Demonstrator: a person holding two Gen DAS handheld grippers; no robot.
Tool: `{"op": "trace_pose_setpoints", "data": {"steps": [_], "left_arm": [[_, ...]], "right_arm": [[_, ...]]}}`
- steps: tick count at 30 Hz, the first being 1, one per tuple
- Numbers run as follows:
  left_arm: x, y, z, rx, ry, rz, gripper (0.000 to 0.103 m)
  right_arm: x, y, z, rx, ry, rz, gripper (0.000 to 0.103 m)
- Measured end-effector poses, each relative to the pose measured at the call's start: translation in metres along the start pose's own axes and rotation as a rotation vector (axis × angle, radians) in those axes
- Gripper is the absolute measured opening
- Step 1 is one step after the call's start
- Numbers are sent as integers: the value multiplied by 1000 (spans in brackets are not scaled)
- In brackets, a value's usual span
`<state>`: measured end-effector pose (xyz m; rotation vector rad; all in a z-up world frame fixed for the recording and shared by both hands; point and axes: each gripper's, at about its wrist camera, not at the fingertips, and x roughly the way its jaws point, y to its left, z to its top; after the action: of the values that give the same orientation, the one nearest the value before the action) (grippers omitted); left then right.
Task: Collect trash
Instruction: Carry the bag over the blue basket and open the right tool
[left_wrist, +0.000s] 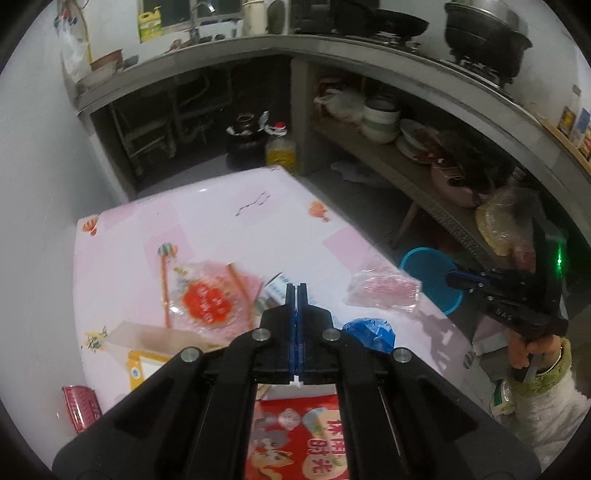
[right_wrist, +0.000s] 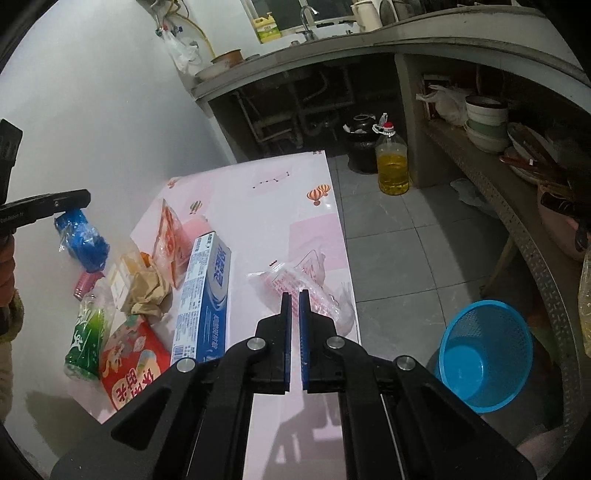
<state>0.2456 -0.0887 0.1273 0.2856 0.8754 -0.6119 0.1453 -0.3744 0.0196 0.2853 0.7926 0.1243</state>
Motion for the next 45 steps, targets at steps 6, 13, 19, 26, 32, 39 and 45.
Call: {"op": "trace_pose_setpoints", "data": {"steps": [6,13,19,26,32,39,45], "left_arm": [[15,-20,0,0,9,-30,0],[50,-31,4,-11,42,-51,0],[75,-33,14,-26,63,-65,0],[91,-45,26,-27,63,-83,0],[99,-72,39,-8,54,-113,0],[123,-135,64,58,57,-175,0],[174,-212,80,124,114,-214,0]], "right_arm": [[37,8,11,-147,60,-1,65],[110,11,10,-282,249,-6,65],[107,10,8,-269,243,-30,25],[91,-7,3,-153,200,-5,12],[49,-32,-6,-28,103,-16,8],[-20,-87,-28,170,-47,-139,6],[-51,-144,-48,334,-117,-285,6]]}}
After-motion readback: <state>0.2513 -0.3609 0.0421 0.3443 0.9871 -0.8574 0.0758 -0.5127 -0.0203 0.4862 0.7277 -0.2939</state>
